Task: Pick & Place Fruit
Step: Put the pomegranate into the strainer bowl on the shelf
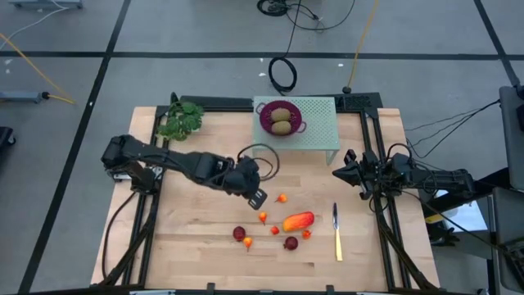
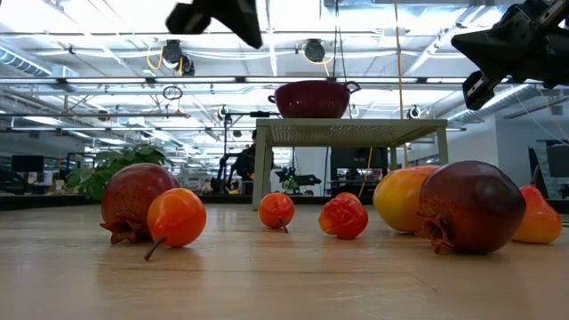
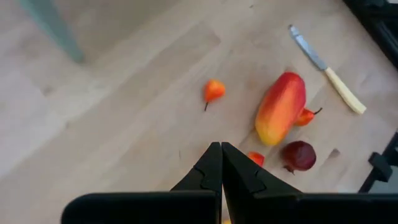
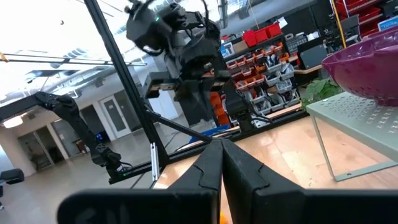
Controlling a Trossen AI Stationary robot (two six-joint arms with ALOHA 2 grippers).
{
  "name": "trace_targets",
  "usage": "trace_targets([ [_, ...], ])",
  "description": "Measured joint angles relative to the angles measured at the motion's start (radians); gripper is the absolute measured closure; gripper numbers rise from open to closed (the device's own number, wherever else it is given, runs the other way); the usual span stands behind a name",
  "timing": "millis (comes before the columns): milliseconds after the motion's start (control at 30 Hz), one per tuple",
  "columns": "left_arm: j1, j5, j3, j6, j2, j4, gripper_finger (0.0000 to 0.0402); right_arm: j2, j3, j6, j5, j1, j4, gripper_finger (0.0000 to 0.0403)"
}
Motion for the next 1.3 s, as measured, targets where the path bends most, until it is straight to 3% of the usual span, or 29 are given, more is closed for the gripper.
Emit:
trace_targets([
  [467,-0.226,-0.109,-0.081,-0.633,0.0,-0.015,0.0398,0.0,0.0,-0.002,0.003,0.0,0.0,0.0399],
  [733,-0.338,-0.121,-0.084,-0.87,0.06,0.008,0.04,0.0,0.0,0.001,0.003,0.0,0.0,0.0399],
  [900,-0.351,-0.034,-0.084,-0.956,0.114,0.0,0.0401,0.0,0.0,0.001,0.003,0.0,0.0,0.0399],
  [1033,-0.342,-0.032,-0.084,-0.987,0.133,-0.009,0.04,0.0,0.0,0.001,0.003,0.0,0.0,0.0399],
  [1300,-0.276,0.071,-0.084,-0.949,0.145,-0.013,0.04,0.0,0.0,0.001,0.004,0.0,0.0,0.0399],
])
